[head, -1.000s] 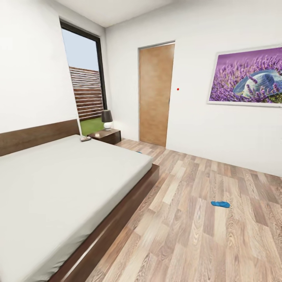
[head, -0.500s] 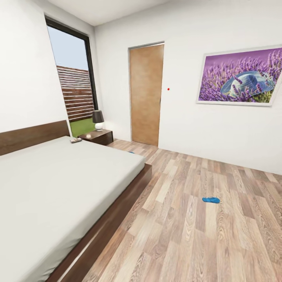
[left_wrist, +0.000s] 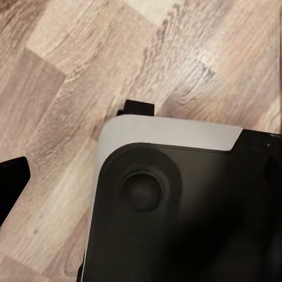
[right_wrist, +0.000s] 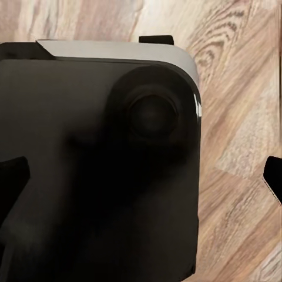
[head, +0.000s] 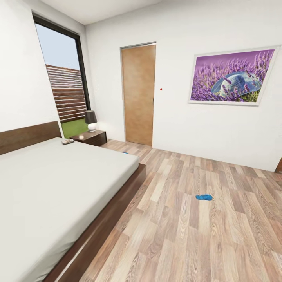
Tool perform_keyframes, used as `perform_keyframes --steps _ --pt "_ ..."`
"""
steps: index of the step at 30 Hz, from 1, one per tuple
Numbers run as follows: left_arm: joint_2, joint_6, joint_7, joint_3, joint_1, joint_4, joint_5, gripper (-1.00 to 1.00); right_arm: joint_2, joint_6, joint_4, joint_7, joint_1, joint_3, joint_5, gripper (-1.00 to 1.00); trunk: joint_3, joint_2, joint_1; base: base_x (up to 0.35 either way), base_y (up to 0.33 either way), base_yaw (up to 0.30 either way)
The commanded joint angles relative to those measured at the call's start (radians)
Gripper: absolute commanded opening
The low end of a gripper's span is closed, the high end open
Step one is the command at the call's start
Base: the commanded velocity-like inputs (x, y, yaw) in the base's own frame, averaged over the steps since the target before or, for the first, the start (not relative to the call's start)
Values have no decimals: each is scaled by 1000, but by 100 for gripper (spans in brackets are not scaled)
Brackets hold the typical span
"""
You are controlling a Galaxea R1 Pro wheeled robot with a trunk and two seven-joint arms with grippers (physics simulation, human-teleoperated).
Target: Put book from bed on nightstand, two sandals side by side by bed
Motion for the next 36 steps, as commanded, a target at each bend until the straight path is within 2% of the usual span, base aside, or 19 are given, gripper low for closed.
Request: perform_keyframes --steps 1,8,12,19,25,29,36 --pt "-1 5 0 2 1 -14 1 100 -2 -5 -5 -1 0 -2 -1 100 -1 0 0 0 0 -42" --pt "-3 5 0 3 -1 -90 1 100 -15 -27 -54 -3 0 -2 0 100 -1 0 0 0 0 -19" --pt "-16 6 0 1 -3 -119 -1 100 -26 -41 -77 -4 0 -2 -1 100 -1 0 0 0 0 -5" --pt "-33 13 1 -1 -22 -137 -3 100 -70 -64 -167 -13 -1 -3 -1 100 -1 0 0 0 0 -1" --pt "-51 17 8 -1 -55 -142 -6 100 -85 -68 -253 -51 -1 -14 -13 100 -1 0 0 0 0 0" --pt "-56 20 5 -2 -72 -174 -3 100 -83 -63 -312 -93 -2 -27 -82 100 -1 0 0 0 0 0" --pt "-54 24 -19 3 -80 -233 13 100 -77 -54 -361 -114 -3 -33 -225 100 -1 0 0 0 0 0"
